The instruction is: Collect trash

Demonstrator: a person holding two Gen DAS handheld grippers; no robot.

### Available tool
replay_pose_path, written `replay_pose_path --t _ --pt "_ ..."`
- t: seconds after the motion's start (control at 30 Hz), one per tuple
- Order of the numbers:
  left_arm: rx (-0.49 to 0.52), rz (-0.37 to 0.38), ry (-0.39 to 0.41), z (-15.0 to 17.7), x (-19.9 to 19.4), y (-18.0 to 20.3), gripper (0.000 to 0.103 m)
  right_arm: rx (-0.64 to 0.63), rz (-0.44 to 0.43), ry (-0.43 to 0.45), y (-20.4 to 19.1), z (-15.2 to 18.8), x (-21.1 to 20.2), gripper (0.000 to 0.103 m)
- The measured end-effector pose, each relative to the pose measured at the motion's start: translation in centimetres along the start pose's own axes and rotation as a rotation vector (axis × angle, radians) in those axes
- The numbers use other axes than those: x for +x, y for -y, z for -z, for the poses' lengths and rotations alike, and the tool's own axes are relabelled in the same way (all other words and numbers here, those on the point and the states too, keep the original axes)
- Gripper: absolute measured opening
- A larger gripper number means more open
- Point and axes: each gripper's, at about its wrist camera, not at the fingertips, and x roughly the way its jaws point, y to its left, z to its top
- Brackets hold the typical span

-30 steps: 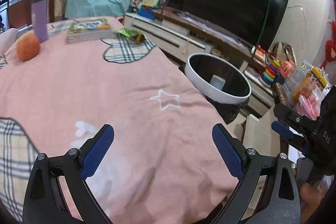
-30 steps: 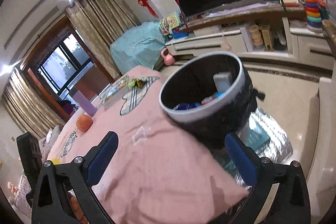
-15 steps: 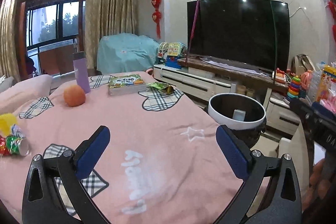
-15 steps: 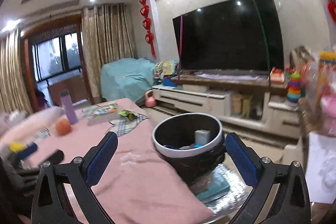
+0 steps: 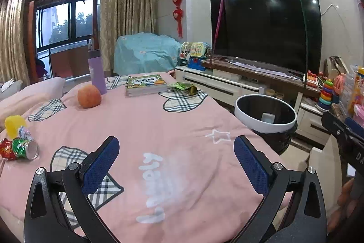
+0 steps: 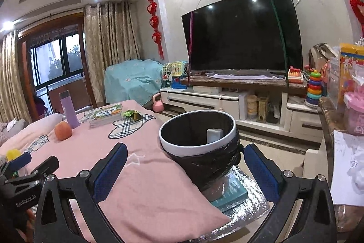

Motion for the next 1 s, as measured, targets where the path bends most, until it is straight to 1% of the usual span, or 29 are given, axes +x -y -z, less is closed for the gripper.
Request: replay_pose_path --t 0.13,0.47,1.0 --pt "-0.005 -0.001 0.015 0.0 -0.5 -0.1 0.103 -0.007 0.007 0.013 -0.3 0.2 -0.4 0.103" --pt "-0.006 -0.013 0.029 0.0 -0.7 -0.2 0.103 -0.005 0.032 -0.019 0.0 0.4 0.3 0.103" --pt "0.006 -0.036 0.045 0.0 -1.2 -0.1 0.103 0.003 0.002 -0.017 0.0 0.5 0.0 0.103"
